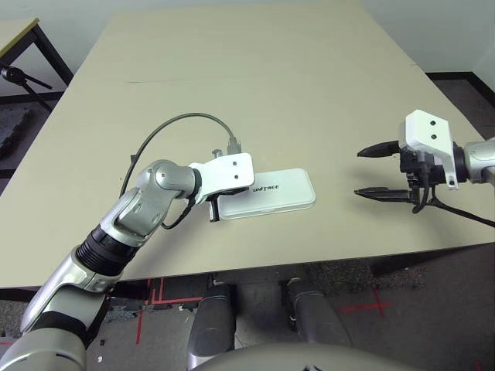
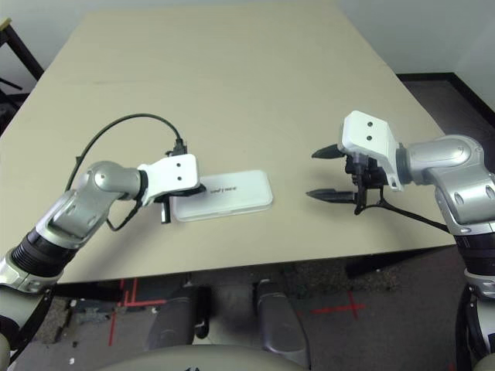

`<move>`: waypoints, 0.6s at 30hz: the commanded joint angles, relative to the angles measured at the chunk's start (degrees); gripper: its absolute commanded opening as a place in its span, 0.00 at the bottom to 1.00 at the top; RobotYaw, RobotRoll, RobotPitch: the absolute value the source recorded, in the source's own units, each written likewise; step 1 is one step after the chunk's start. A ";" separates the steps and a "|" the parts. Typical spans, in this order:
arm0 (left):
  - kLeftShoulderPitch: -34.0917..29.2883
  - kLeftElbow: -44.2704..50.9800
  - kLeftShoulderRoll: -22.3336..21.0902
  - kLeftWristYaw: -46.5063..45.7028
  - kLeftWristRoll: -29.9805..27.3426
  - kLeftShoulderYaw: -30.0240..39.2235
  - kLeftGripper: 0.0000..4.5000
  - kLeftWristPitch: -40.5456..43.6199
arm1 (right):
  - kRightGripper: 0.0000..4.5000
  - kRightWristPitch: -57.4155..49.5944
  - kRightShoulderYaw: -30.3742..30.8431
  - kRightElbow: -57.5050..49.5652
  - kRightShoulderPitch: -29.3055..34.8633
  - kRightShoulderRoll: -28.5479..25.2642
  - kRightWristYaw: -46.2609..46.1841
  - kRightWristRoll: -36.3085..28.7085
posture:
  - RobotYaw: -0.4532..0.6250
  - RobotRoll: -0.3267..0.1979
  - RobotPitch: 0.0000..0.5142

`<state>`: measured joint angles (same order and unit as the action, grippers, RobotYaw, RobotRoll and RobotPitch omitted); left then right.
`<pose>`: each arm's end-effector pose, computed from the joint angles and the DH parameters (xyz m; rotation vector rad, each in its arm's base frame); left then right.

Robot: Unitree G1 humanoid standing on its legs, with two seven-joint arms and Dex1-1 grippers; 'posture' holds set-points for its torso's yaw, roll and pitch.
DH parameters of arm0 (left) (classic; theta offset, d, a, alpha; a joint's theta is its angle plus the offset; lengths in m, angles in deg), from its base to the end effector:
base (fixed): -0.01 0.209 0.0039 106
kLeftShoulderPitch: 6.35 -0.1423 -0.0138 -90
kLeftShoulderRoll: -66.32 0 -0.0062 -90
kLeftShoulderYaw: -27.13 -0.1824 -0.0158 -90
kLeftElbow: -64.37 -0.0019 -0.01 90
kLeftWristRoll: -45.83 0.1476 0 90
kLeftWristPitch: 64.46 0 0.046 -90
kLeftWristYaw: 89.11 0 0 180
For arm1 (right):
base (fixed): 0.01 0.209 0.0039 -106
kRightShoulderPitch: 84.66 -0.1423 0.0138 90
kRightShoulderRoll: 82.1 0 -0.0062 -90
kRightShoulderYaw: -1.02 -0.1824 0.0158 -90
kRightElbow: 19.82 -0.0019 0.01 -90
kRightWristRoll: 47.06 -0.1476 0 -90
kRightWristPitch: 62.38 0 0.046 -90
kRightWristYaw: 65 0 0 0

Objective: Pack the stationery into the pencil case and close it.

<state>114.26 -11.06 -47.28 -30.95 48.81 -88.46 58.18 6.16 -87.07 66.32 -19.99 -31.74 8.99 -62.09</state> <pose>0.2663 0.1534 0.1720 0.8622 0.3513 -1.1706 0.2626 -0.2715 0.2225 -0.6700 0.3353 1.1361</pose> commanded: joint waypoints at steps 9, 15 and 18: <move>-0.40 -1.37 4.11 -0.78 -3.55 3.63 0.01 4.23 | 1.00 -0.08 0.51 0.32 -0.04 0.07 -0.95 0.51 | 0.36 0.62 0.26; 0.72 1.90 6.58 -4.56 -11.35 15.69 0.37 10.91 | 1.00 -0.47 -2.59 1.79 -1.88 4.34 -5.88 -1.49 | 0.36 0.62 0.26; 2.51 0.49 9.67 -10.88 -15.28 26.15 0.63 14.46 | 1.00 0.14 -6.11 6.26 -4.78 8.34 -12.28 -2.04 | 0.37 0.62 0.27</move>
<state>115.71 -10.35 -38.15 -38.46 35.80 -67.32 70.28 6.05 -90.21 70.23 -23.67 -24.08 0.15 -63.47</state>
